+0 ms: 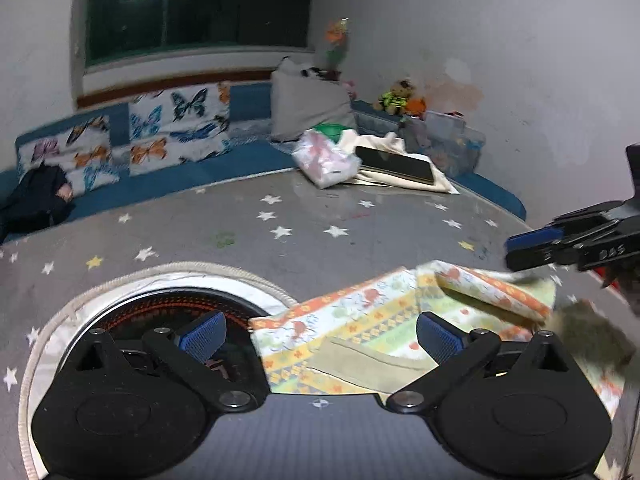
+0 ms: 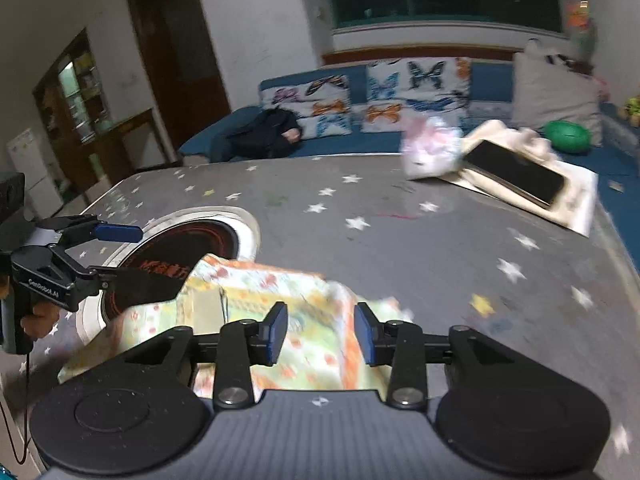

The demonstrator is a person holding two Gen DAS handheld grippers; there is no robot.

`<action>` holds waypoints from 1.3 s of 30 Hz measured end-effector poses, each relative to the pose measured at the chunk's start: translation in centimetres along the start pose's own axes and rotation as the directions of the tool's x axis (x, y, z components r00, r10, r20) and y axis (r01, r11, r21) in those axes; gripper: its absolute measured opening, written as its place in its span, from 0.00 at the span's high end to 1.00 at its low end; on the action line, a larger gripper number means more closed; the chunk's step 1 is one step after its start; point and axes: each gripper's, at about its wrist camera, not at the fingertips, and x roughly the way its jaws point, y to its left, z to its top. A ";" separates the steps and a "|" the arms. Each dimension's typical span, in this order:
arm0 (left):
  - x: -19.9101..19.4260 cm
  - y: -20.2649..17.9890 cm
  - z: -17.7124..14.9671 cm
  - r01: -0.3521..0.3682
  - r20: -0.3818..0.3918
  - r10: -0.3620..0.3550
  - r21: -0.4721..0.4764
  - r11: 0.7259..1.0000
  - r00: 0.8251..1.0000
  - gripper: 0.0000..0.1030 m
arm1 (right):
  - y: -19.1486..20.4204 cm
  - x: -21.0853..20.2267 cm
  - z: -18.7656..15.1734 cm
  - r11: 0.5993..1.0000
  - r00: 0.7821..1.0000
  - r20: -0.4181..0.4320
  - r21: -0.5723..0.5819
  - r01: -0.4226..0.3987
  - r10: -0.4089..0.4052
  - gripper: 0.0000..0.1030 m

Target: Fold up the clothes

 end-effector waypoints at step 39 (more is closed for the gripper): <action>6.1 3.3 1.7 -0.012 -0.071 0.000 -0.175 0.985 0.998 0.00 | 8.8 1.5 -5.6 0.891 0.977 -0.136 -0.404 -0.206 0.164 0.82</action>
